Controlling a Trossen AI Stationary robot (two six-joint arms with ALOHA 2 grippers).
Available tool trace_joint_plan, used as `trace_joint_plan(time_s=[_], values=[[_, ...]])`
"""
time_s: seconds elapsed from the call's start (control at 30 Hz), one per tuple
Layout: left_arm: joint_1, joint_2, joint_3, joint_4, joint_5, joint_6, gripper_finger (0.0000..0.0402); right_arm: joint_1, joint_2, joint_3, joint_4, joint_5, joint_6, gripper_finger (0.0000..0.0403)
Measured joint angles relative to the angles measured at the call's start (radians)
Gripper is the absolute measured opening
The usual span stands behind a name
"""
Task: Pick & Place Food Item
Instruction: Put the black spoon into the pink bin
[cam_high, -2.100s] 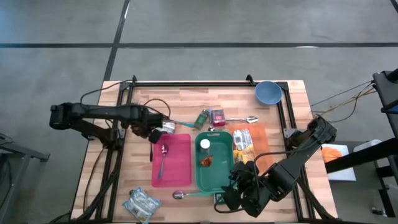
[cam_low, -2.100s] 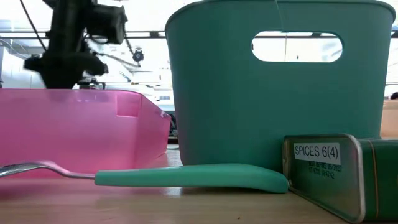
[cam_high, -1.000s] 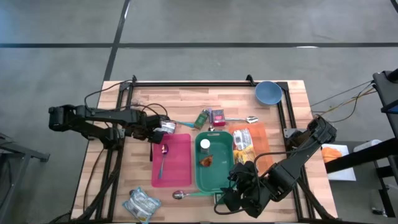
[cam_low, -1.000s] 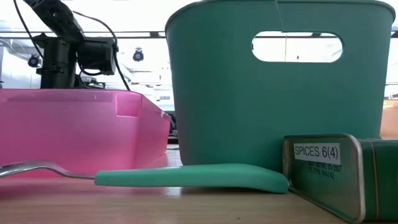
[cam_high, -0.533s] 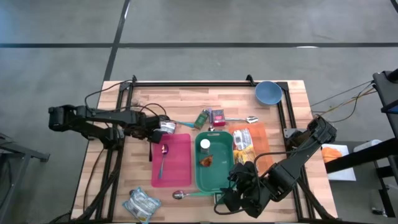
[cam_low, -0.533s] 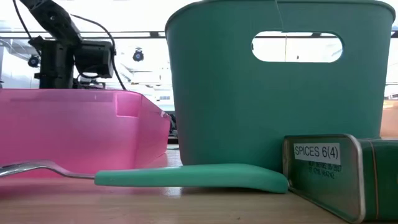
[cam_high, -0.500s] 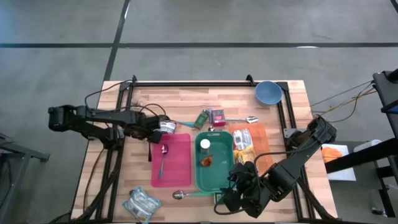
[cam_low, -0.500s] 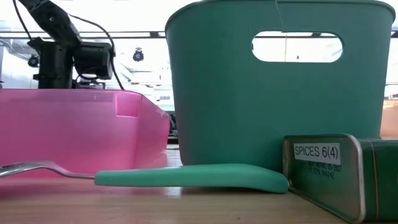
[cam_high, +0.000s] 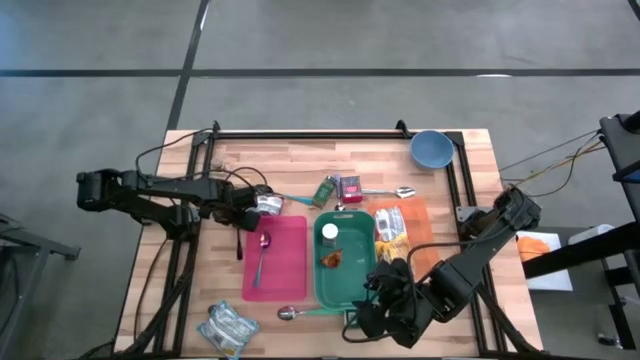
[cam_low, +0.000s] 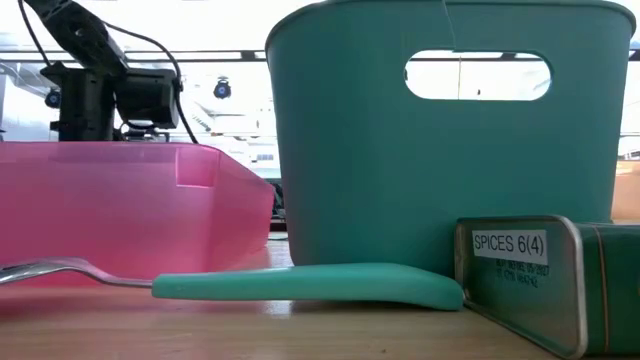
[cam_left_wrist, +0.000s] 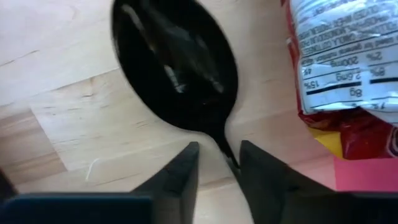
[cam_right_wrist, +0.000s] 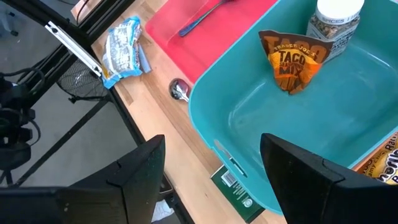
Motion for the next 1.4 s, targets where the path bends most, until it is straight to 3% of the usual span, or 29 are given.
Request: trace_joint_plan(time_s=[0.43, 1.4], values=[[0.0, 0.0, -0.001, 0.011, -0.005, 0.029, 0.0007, 0.0, 0.0, 0.031, -0.001, -0.002, -0.032, 0.0258], [0.001, -0.027, 0.067, -0.061, -0.049, 0.101, 0.0001, 0.0, 0.0, 0.03, -0.002, -0.002, -0.036, 0.0258]])
